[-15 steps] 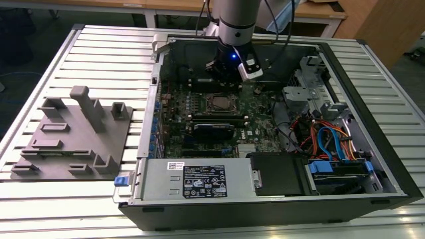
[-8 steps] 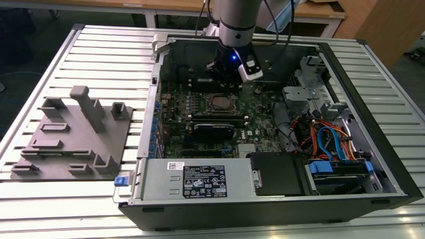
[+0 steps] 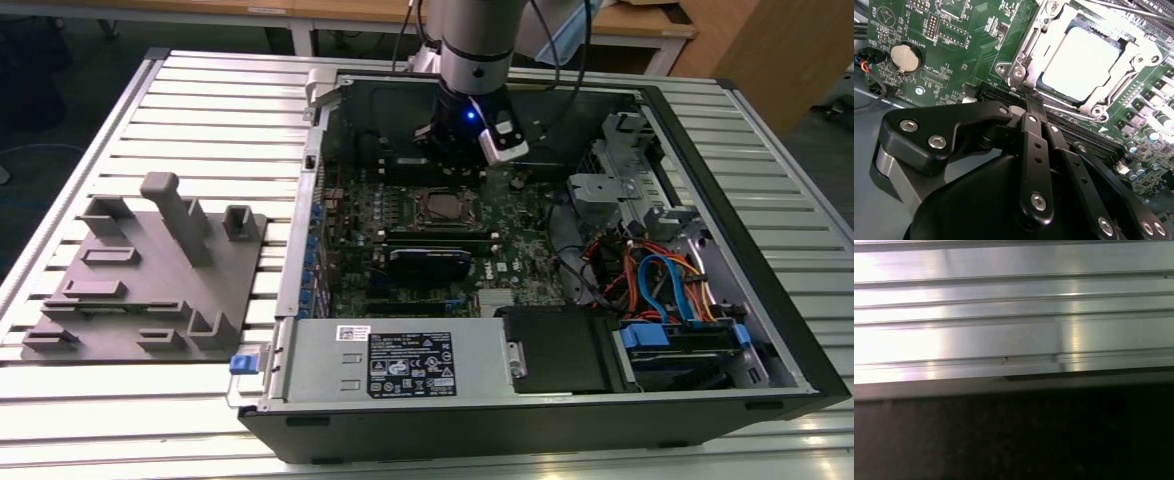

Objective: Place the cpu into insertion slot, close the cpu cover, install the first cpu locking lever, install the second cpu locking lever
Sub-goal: 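Install the first cpu locking lever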

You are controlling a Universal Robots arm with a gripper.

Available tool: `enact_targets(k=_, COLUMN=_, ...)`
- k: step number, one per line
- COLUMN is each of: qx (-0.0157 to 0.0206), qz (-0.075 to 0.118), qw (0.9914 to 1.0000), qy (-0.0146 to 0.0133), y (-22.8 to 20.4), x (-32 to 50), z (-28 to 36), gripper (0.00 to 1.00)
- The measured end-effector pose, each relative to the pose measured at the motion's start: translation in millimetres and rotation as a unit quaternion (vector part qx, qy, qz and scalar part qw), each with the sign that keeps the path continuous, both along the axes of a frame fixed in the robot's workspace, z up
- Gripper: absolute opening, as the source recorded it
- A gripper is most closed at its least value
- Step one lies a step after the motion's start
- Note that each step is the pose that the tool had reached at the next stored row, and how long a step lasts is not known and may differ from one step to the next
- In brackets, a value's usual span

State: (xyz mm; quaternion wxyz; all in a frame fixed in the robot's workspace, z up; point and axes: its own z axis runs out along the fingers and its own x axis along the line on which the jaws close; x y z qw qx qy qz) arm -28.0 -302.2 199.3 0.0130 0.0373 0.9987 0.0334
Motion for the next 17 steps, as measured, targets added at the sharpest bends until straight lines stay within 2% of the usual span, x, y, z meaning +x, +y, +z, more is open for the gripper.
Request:
enact_targets(k=6, qx=0.0001, qz=0.0, qw=1.0, qy=-0.0001, y=0.1, x=0.1, z=2.0, gripper=0.1)
enact_targets(k=13, qx=-0.0052, qz=0.0, qw=0.99999, qy=0.0004, y=-0.3, x=0.0, z=-1.5, gripper=0.1)
enact_targets(k=17, qx=-0.0044, qz=0.0, qw=0.99999, qy=-0.0002, y=0.0, x=0.2, z=-1.1, gripper=0.1)
